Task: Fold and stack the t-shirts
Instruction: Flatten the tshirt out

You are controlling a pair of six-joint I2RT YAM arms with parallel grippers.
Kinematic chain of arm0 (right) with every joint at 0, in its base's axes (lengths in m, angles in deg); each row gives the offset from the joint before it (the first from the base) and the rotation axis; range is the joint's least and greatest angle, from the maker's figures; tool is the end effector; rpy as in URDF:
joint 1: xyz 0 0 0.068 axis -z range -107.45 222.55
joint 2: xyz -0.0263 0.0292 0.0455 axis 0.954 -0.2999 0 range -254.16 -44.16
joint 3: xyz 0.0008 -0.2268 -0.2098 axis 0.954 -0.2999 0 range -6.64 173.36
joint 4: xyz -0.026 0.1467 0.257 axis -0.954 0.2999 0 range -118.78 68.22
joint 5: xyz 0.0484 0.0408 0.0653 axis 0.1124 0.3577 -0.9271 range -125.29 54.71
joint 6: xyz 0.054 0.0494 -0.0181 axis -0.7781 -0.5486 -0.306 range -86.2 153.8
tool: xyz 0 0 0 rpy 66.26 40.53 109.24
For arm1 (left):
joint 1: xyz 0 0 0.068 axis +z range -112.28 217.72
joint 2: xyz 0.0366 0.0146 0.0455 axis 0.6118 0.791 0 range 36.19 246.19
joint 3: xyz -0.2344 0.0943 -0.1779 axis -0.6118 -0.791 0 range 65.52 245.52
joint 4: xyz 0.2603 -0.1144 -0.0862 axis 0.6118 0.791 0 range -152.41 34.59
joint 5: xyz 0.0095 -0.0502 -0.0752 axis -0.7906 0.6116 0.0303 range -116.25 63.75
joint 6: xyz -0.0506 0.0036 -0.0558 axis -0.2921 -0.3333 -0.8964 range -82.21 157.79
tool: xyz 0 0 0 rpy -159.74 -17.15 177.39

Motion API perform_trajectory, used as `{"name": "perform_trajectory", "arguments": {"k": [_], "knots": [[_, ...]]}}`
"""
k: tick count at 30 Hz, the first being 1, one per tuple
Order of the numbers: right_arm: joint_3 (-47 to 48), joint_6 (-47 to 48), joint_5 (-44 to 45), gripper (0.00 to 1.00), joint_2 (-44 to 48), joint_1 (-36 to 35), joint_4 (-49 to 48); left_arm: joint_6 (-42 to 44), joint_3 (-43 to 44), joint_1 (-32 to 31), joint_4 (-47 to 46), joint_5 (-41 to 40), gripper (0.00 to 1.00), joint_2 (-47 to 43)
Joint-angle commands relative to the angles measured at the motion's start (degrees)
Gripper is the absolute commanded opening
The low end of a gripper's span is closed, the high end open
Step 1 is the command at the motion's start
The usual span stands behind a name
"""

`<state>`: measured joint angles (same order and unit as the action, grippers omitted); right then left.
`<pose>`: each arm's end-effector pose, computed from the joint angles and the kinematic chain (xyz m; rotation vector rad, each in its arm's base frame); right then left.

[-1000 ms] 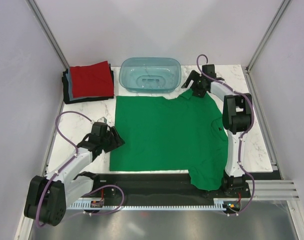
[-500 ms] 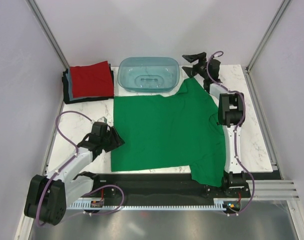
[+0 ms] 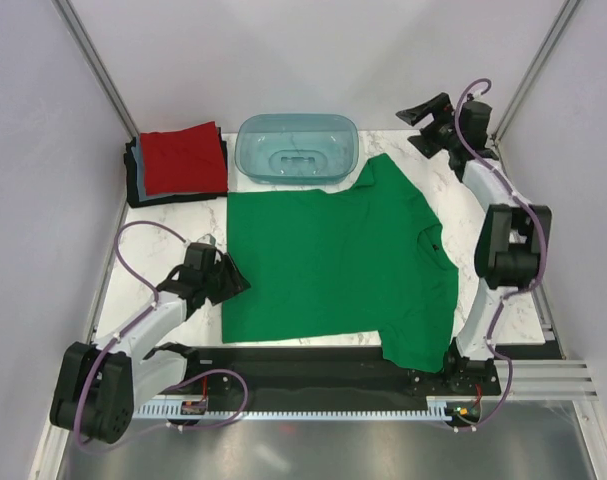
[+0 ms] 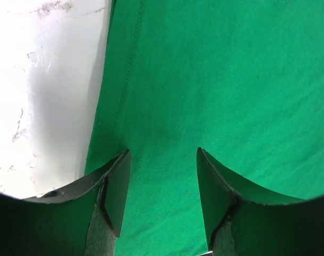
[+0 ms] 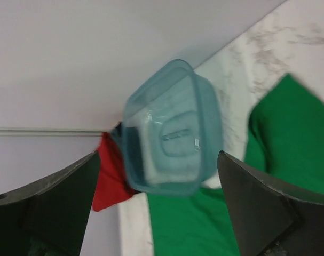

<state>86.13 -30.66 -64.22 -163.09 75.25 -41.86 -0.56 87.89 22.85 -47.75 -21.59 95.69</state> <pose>0.5730 0.0037 0.2770 0.7280 1.8015 1.1975 0.2052 -0.0598 0.1422 -0.4813 2.4918 -0.4862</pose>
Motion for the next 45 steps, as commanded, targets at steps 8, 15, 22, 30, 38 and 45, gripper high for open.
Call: {"name": "perform_trajectory", "arguments": {"k": [8, 15, 22, 30, 38, 45], "knots": [[-30.59, 34.14, 24.79, 0.98, 31.03, -4.35, 40.23, -0.15, 6.97, -4.37, 3.72, -8.17, 0.65, -5.37], [-37.40, 33.09, 23.74, 0.98, 29.31, -12.27, 39.27, 2.84, 19.54, -4.29, 2.92, -1.77, 0.67, 17.10], [-30.92, 34.49, 27.17, 0.98, 17.70, -12.99, 39.54, 6.17, 32.10, -3.15, 7.05, -3.00, 0.68, 34.08], [-15.97, 34.06, 25.76, 0.98, 0.93, -11.22, 42.17, 10.13, 47.49, 3.08, 12.50, -1.16, 0.68, 49.98], [-0.40, 35.72, 24.18, 0.98, -0.96, -11.31, 50.87, 11.89, 64.65, 6.00, 20.85, 1.04, 0.67, 53.54], [-14.00, 32.05, 37.16, 0.98, 22.72, -11.22, 52.36, 6.28, 43.40, 5.64, 18.31, -3.34, 0.68, 27.54]]}}
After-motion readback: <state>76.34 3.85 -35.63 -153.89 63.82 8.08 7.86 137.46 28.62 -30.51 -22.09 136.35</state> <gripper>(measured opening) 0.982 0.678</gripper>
